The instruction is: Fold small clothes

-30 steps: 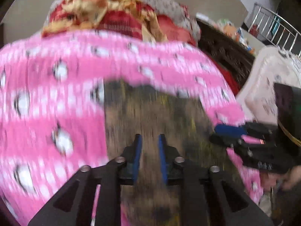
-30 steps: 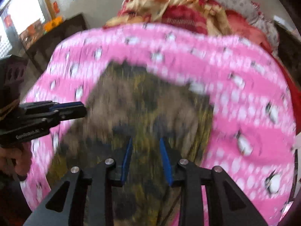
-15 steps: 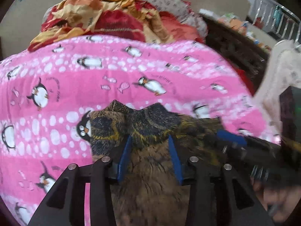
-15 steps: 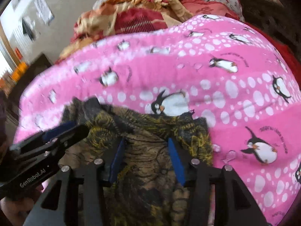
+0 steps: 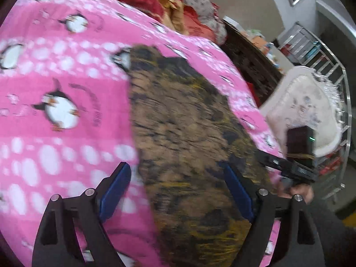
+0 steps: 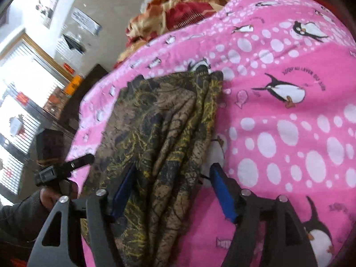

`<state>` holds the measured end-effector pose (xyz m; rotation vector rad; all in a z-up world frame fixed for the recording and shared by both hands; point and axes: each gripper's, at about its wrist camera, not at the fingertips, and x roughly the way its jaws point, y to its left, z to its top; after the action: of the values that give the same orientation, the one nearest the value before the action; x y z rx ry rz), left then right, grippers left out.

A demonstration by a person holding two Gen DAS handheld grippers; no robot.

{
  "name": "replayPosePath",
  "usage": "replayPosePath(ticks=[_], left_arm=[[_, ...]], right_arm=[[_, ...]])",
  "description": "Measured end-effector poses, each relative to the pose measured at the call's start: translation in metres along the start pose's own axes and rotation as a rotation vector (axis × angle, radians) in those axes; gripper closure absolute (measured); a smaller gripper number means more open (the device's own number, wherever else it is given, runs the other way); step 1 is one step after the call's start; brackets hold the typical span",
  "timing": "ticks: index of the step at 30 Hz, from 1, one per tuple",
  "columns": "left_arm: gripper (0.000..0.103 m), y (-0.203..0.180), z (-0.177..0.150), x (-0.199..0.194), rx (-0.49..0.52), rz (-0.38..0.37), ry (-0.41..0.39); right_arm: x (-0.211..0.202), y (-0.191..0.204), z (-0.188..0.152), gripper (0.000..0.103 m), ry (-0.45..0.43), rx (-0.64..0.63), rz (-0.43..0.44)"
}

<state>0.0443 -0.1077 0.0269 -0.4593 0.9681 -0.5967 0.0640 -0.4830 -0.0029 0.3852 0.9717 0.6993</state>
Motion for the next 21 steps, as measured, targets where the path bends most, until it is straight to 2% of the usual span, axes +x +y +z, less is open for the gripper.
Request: replayPosePath(ticks=[3, 5, 8, 10, 11, 12, 13, 15, 18, 21], left_arm=[[0.036, -0.004, 0.005, 0.009, 0.014, -0.008, 0.031], [0.036, 0.000, 0.008, 0.010, 0.005, -0.028, 0.014], [0.040, 0.007, 0.012, 0.008, -0.042, -0.042, -0.019], [0.064, 0.008, 0.013, 0.007, -0.058, -0.025, -0.027], [0.072, 0.010, 0.012, 0.007, -0.065, -0.013, -0.031], [0.091, 0.012, 0.012, 0.007, -0.076, 0.013, -0.042], [0.100, 0.017, 0.010, 0.005, -0.102, 0.026, -0.055], [0.103, 0.016, 0.007, 0.001, -0.115, 0.056, -0.084], [0.103, -0.002, 0.005, -0.007, -0.054, 0.121, -0.122], [0.103, 0.000, 0.009, -0.020, -0.044, 0.101, -0.135]], right_arm=[[0.011, -0.008, 0.011, 0.028, -0.008, 0.005, 0.052], [0.020, -0.010, 0.022, 0.028, -0.014, -0.016, 0.072], [0.033, -0.013, 0.038, 0.037, -0.017, -0.030, 0.092], [0.038, -0.013, 0.041, 0.049, -0.011, -0.039, 0.108], [0.038, -0.016, 0.039, 0.052, -0.019, -0.030, 0.121], [0.036, -0.020, 0.037, 0.060, -0.029, -0.013, 0.126], [0.035, -0.024, 0.036, 0.064, -0.040, 0.011, 0.130], [0.034, -0.025, 0.037, 0.068, -0.041, 0.017, 0.113], [0.036, -0.012, 0.039, 0.078, -0.014, -0.023, 0.058], [0.037, -0.002, 0.042, 0.081, -0.004, 0.002, 0.050]])
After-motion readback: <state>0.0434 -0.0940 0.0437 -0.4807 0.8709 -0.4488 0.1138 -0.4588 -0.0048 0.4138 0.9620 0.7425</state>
